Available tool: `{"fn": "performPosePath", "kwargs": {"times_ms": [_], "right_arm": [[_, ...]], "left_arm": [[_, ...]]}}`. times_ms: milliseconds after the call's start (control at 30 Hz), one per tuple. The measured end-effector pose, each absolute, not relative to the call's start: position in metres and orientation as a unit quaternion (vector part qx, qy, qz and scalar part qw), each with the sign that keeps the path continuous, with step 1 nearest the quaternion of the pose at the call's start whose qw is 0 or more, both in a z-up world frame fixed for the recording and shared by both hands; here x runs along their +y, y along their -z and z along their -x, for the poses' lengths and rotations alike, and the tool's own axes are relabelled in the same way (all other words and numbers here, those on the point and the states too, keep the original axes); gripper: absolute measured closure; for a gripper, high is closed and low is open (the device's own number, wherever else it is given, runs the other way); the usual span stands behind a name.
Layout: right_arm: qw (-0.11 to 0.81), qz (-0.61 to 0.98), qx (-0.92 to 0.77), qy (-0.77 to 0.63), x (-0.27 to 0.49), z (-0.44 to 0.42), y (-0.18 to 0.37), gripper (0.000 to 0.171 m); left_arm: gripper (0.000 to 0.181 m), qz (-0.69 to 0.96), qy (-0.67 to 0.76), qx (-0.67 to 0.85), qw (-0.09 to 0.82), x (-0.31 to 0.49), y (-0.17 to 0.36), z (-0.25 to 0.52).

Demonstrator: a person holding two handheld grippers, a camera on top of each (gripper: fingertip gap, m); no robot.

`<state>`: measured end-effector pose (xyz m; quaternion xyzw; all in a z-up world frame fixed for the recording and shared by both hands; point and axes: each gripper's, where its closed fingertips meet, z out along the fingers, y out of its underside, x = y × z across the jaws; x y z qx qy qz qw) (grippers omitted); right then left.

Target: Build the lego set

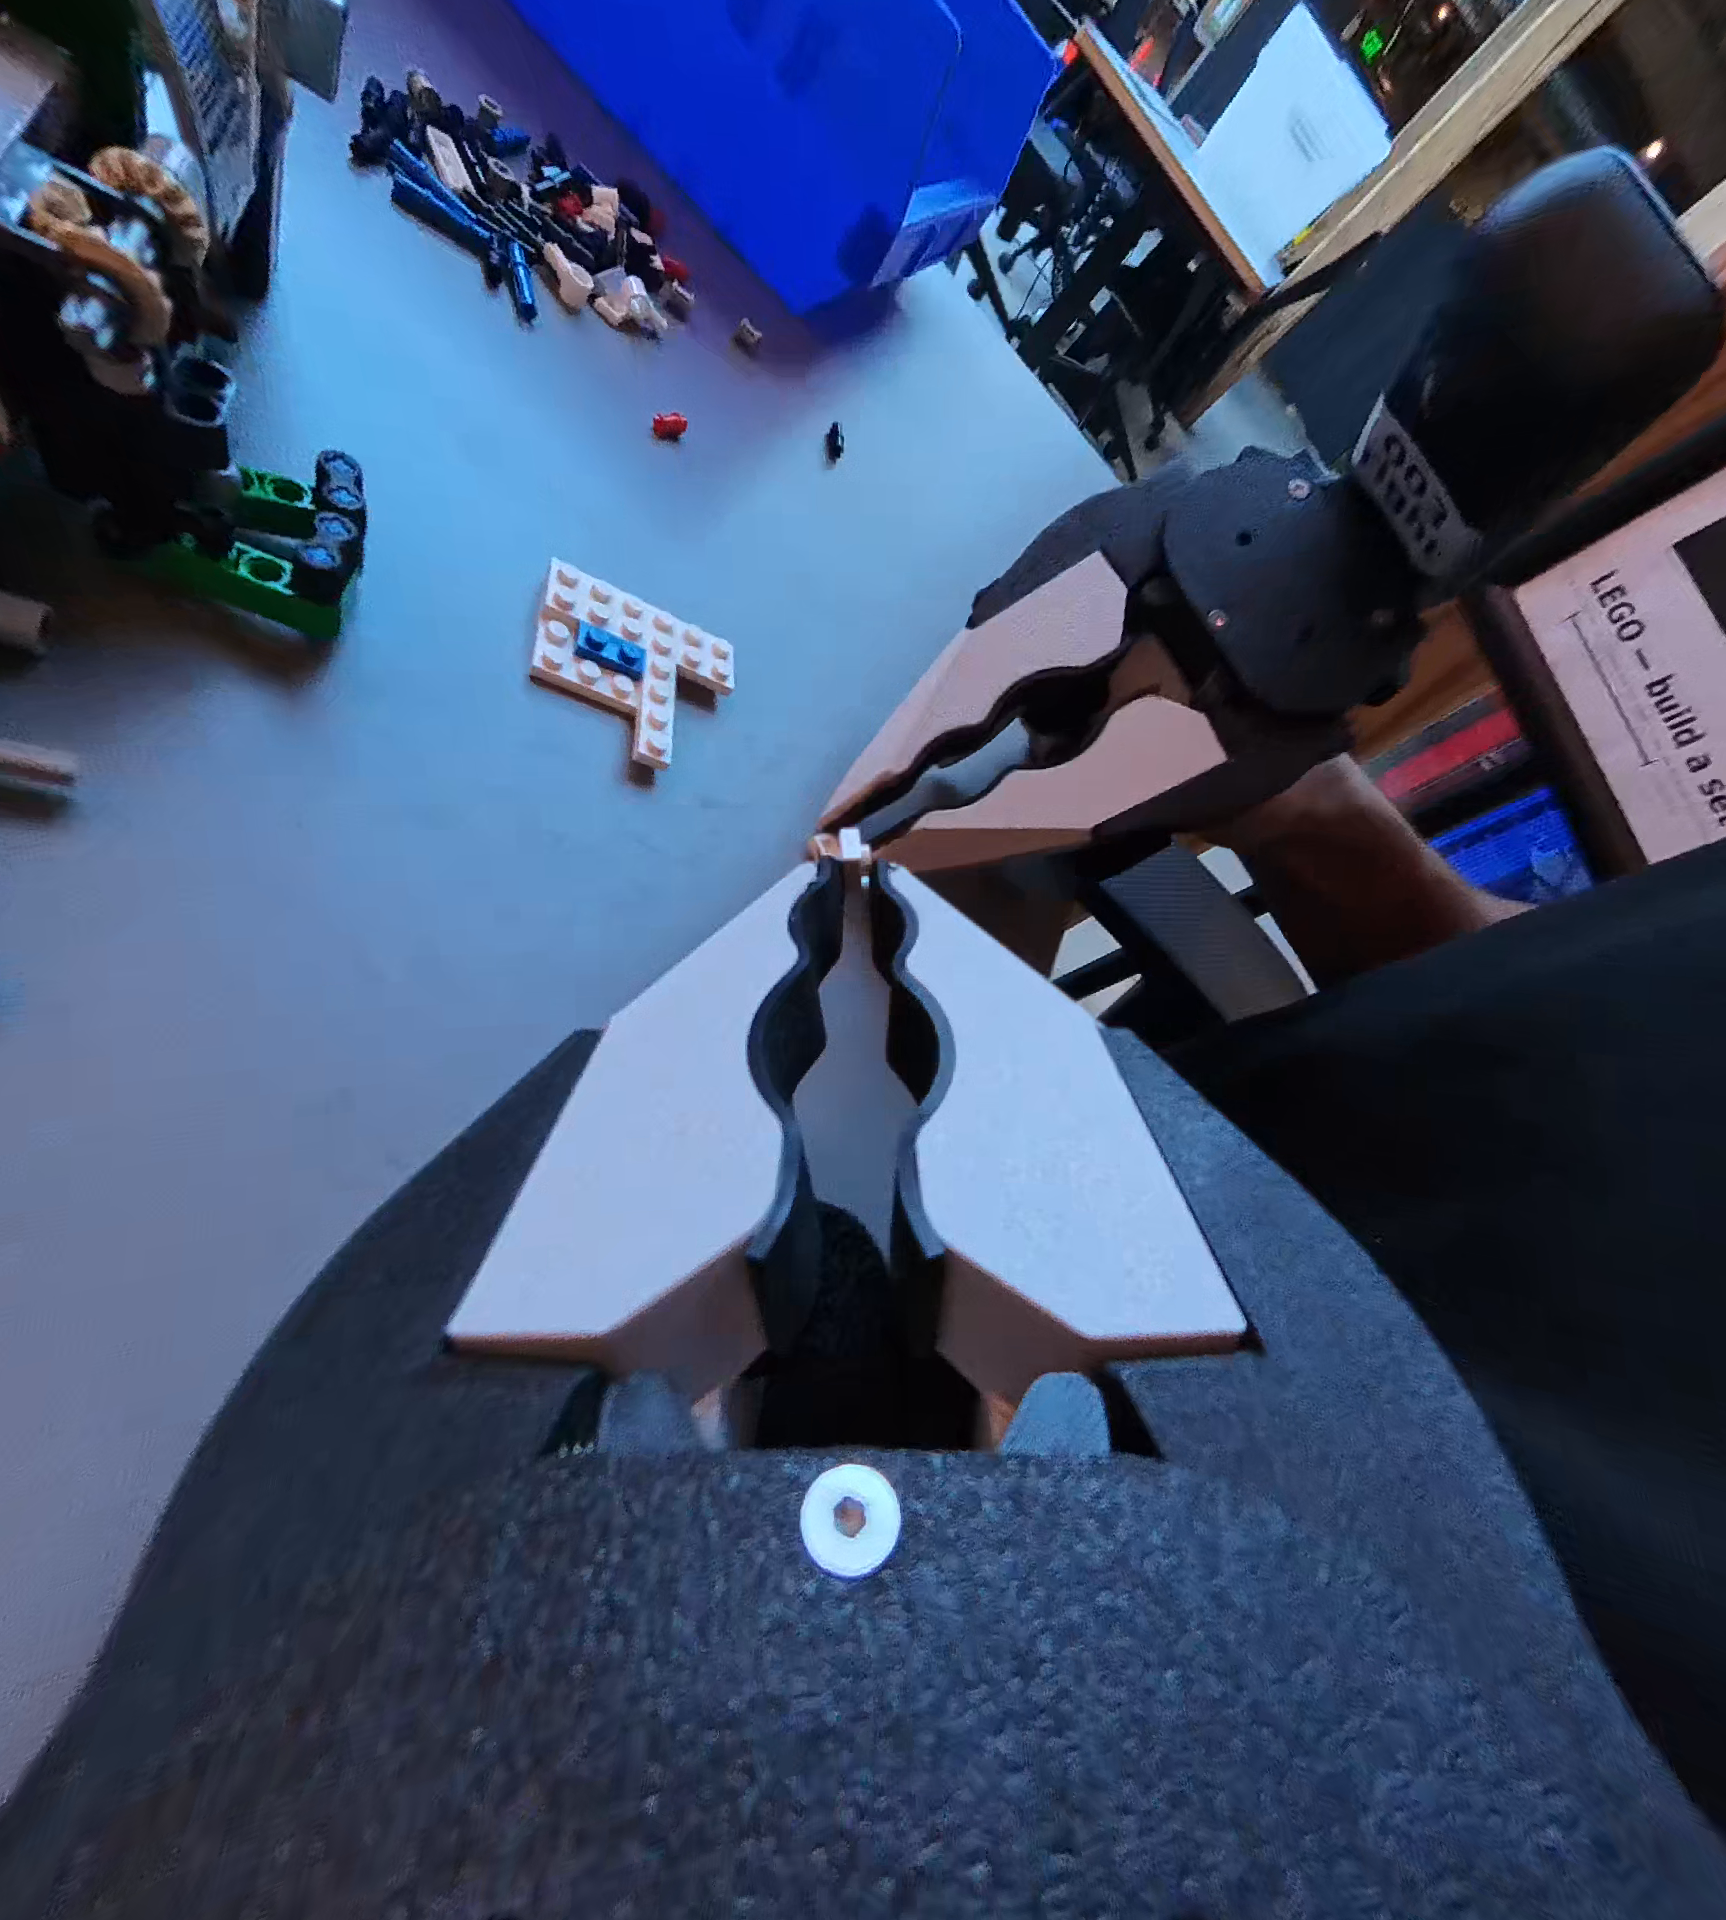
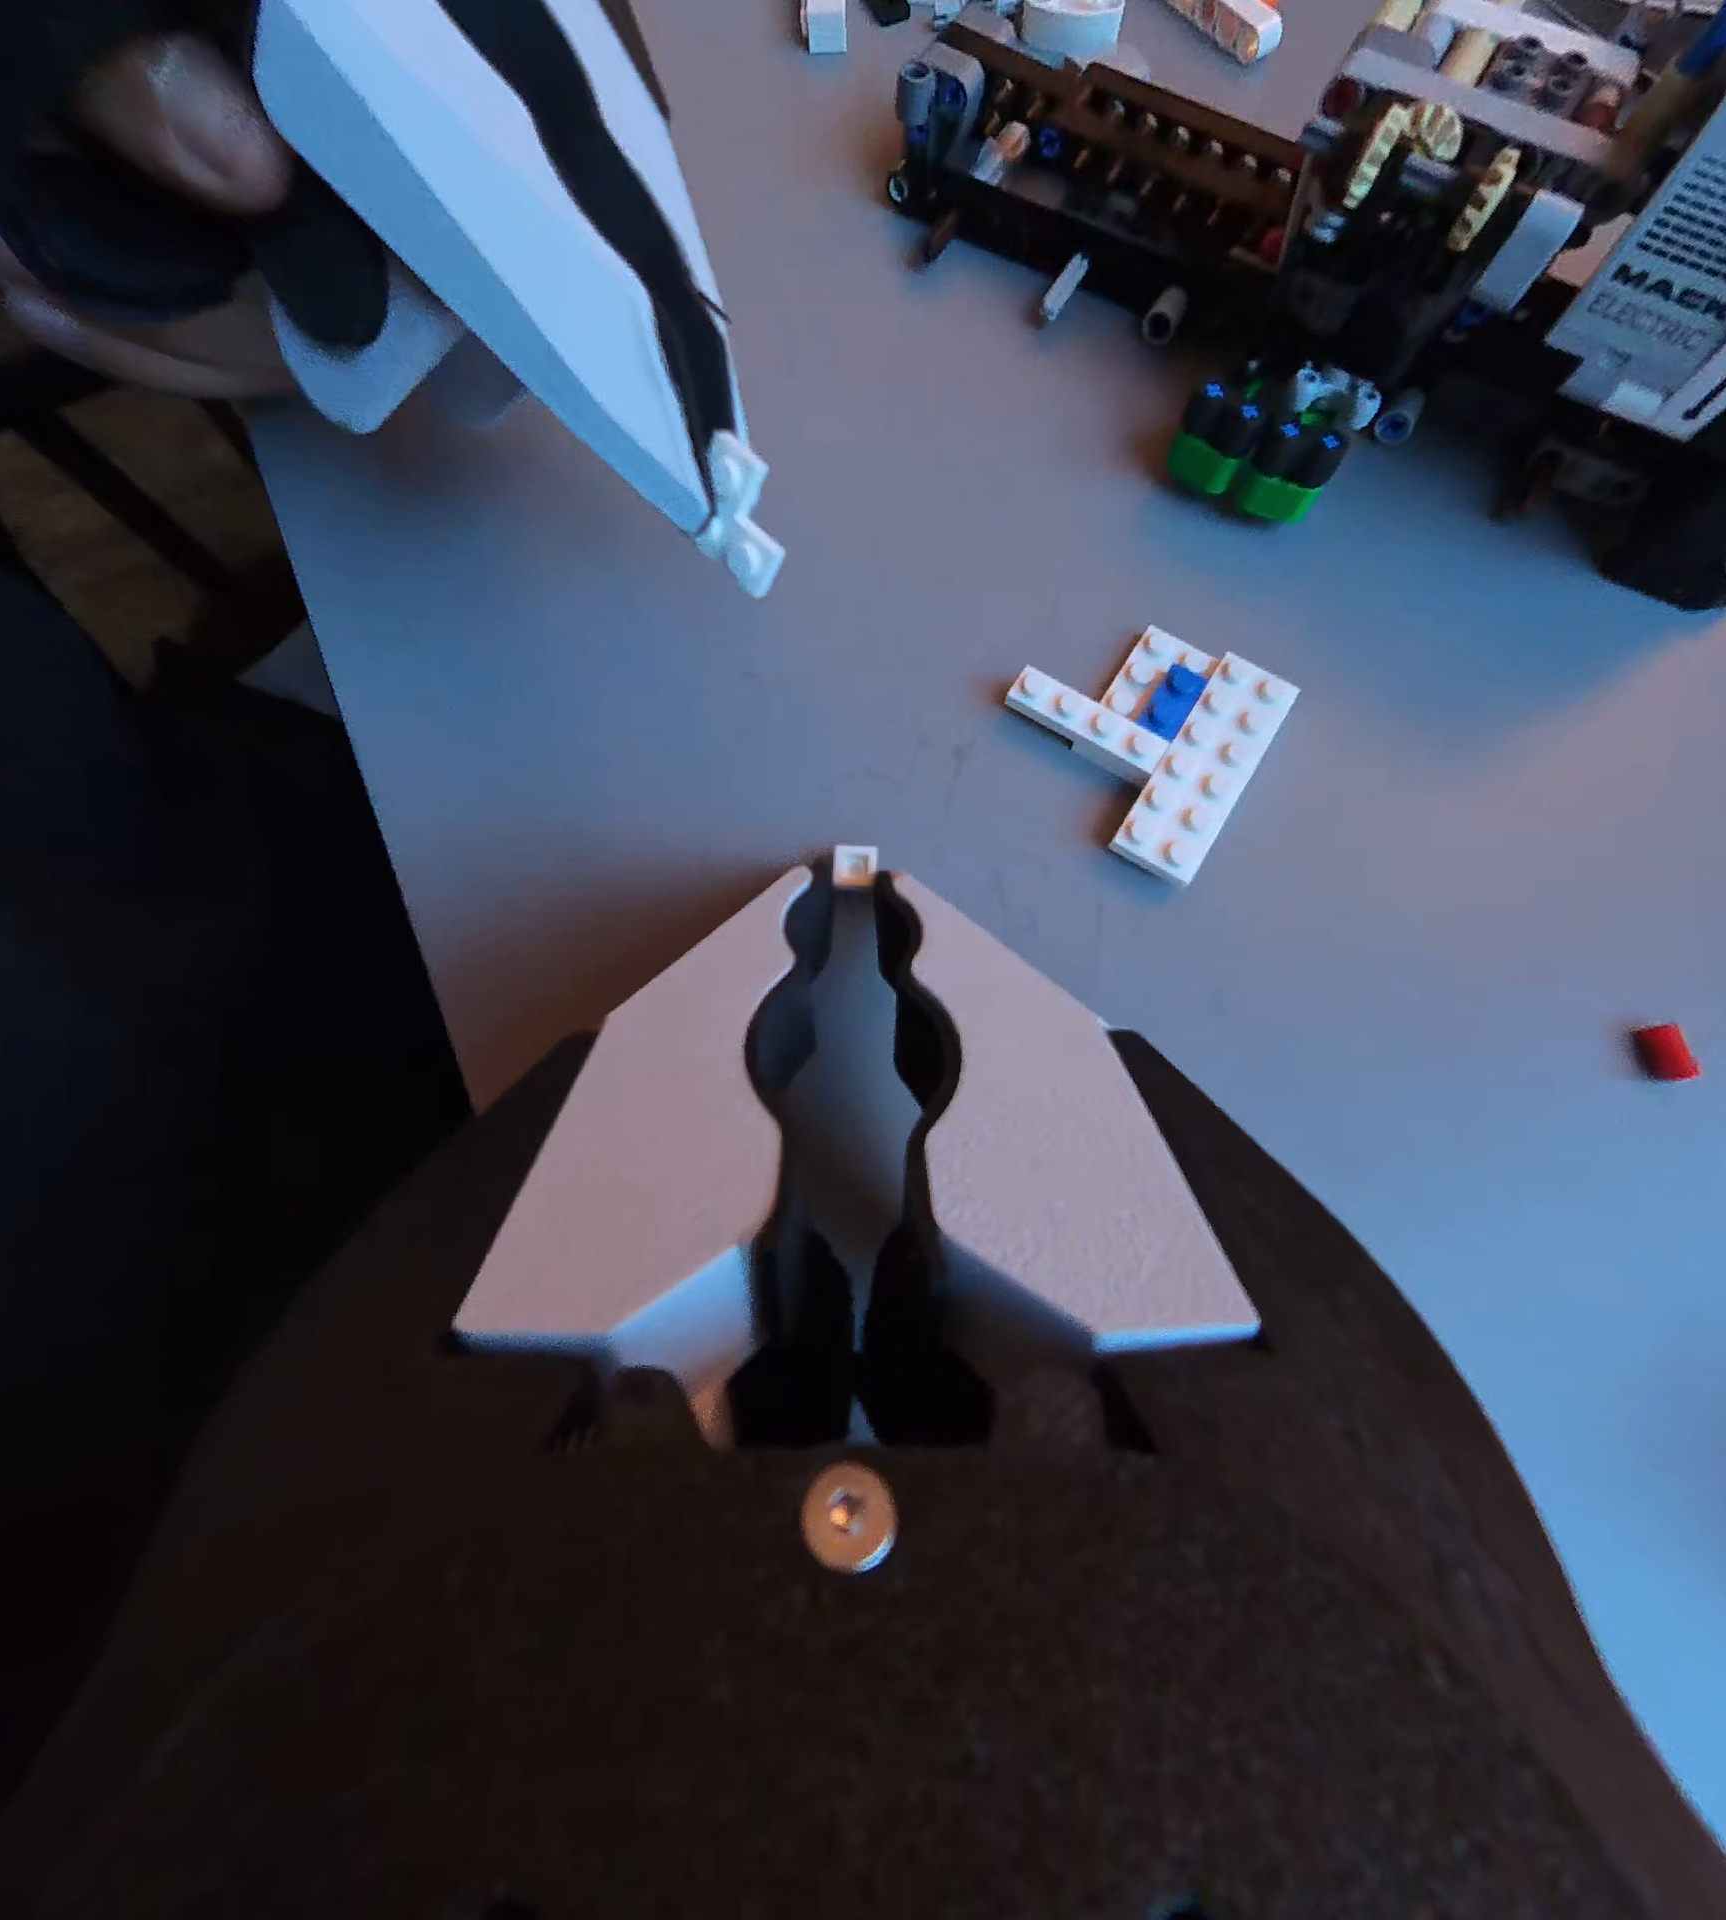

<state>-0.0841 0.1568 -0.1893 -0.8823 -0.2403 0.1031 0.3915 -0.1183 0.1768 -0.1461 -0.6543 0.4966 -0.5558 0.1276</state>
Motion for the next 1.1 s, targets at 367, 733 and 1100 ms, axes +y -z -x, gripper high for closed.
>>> {"fn": "performPosePath", "kwargs": {"times_ms": [367, 733, 1100], "right_arm": [[0.469, 0.828, -0.261, -0.163, 0.182, 0.096, 0.132, 0.165], [0.397, 0.859, -0.256, -0.198, 0.190, 0.100, 0.139, 0.165], [0.395, 0.856, -0.161, -0.294, 0.190, 0.098, 0.141, 0.165]], "left_arm": [[0.179, 0.641, 0.639, 0.412, 0.103, 0.198, 0.123, 0.101], [0.179, 0.631, 0.600, 0.470, 0.144, 0.191, 0.129, 0.099], [0.179, 0.614, 0.528, 0.543, 0.224, 0.189, 0.134, 0.098]]}}
